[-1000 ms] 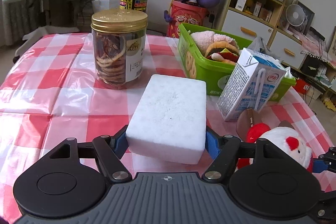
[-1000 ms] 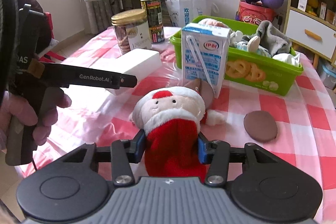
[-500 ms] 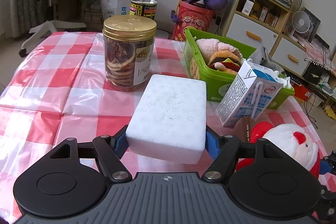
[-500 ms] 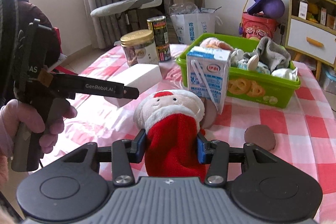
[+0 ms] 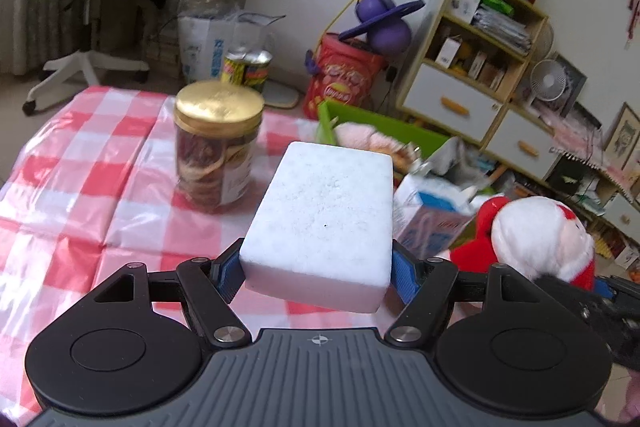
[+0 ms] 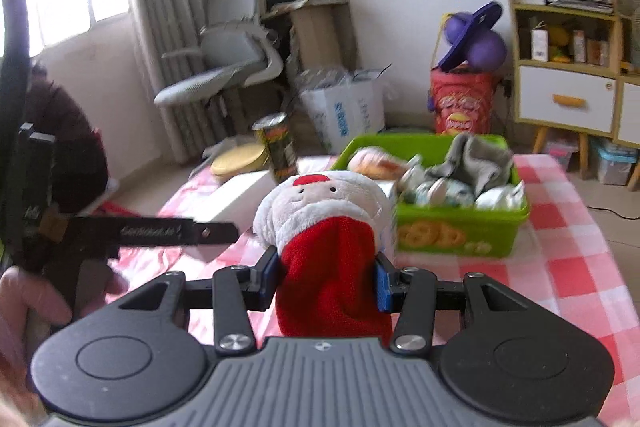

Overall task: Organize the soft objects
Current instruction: 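Lift the foam block and Santa plush with both tools and carry them over the bin, then open both tools to drop the foam block and Santa plush into the bin, then move the left tool to the 'I'm Milk tea' coaster while the right tool approaches the plain brown coaster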

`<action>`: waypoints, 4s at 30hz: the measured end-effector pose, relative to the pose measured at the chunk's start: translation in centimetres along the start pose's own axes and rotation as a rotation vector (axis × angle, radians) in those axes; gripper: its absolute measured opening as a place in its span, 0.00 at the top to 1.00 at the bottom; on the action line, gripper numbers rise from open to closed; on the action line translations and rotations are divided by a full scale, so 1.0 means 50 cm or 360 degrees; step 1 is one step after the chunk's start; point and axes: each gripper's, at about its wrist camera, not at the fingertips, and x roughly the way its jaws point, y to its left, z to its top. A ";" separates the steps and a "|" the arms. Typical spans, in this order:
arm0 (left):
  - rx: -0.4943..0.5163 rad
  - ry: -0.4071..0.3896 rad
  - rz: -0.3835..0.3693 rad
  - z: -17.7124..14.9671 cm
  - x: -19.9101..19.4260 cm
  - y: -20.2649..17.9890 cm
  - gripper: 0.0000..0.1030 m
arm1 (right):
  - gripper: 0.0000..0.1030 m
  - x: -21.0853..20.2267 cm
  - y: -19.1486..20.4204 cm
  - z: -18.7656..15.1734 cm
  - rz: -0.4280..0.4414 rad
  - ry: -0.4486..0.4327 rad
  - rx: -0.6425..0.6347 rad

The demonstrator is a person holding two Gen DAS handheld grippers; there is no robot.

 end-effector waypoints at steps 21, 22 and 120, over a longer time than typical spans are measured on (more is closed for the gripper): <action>0.0397 0.0060 -0.0186 0.199 0.198 -0.150 0.31 | 0.71 0.160 -0.188 0.168 -0.0224 -0.0070 0.0154; 0.0413 0.0074 -0.0192 0.202 0.215 -0.156 0.31 | 0.71 0.172 -0.196 0.168 -0.0234 -0.0061 0.0152; 0.0266 0.0382 0.0249 -0.137 0.072 -0.066 0.05 | 0.23 0.051 -0.093 -0.113 -0.0595 0.0665 -0.0259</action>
